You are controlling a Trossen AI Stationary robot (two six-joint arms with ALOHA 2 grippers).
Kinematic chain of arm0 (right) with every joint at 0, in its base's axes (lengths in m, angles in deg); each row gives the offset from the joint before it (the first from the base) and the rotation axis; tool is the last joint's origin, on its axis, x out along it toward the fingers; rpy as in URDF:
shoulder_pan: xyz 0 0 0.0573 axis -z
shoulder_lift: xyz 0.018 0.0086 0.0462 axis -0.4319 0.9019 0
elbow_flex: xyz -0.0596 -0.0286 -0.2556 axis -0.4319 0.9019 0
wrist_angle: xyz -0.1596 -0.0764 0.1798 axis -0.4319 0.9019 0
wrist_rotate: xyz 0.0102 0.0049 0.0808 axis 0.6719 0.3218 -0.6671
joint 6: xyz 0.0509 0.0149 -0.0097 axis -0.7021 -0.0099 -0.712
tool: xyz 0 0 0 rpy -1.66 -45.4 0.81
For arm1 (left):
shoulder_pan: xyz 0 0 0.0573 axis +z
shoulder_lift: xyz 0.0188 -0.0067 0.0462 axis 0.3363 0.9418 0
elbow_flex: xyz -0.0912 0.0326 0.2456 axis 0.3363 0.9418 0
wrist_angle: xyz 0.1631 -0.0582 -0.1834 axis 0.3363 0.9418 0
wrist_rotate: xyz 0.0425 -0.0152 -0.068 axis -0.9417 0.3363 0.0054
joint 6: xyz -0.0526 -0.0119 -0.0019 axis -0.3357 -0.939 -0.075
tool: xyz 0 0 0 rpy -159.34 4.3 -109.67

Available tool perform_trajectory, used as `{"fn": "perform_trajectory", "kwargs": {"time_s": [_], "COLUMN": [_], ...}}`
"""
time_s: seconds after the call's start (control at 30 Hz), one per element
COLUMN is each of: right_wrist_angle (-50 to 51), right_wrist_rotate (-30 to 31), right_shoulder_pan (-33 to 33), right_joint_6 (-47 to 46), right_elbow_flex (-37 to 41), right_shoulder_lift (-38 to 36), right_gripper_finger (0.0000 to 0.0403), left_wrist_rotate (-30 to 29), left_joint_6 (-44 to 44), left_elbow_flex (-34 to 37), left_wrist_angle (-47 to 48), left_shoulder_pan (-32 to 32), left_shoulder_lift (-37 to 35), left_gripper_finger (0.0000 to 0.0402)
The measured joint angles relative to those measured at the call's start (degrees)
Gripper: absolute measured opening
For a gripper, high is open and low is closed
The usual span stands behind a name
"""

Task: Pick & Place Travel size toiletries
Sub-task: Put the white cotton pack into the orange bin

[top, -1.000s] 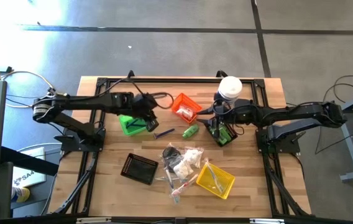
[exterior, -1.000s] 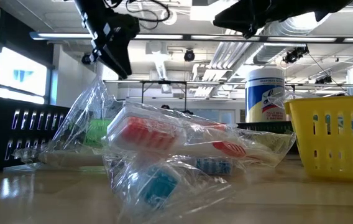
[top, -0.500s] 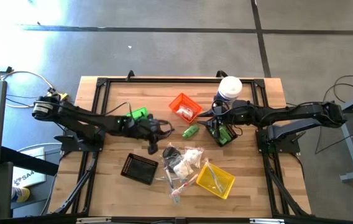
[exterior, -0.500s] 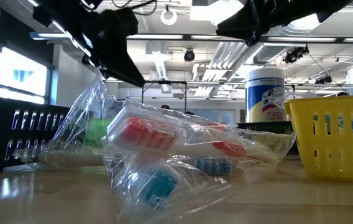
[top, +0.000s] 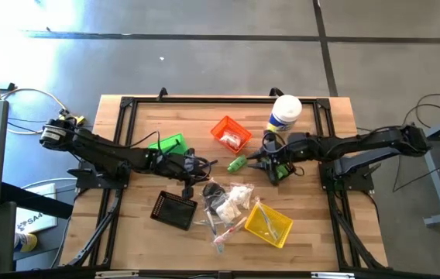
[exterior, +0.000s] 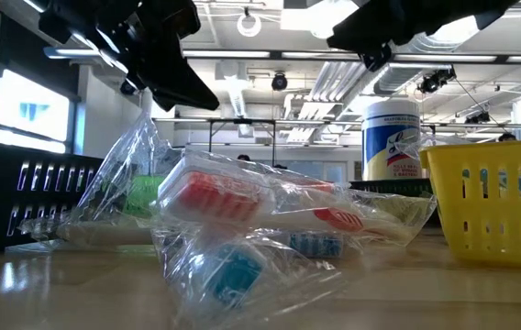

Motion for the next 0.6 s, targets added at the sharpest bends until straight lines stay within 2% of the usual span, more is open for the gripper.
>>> {"fn": "perform_trajectory", "kwargs": {"time_s": [0.33,0.6], "right_wrist_angle": [1.77,1.76], "right_wrist_rotate": [16.98,17.66], "right_shoulder_pan": [-9.7,-13.51], "right_joint_6": [-1.78,-4.43], "right_elbow_flex": [0.01,0.01], "right_shoulder_lift": [0.0,0.0], "right_gripper_finger": [0.0111,0.0111], "left_wrist_rotate": [0.26,0.29], "left_joint_6": [1.63,1.57], "left_elbow_flex": [0.0,0.0], "left_wrist_angle": [0.81,0.9], "left_shoulder_pan": [0.0,0.0], "left_shoulder_lift": [0.0,0.0], "left_gripper_finger": [0.0045,0.0045]}}
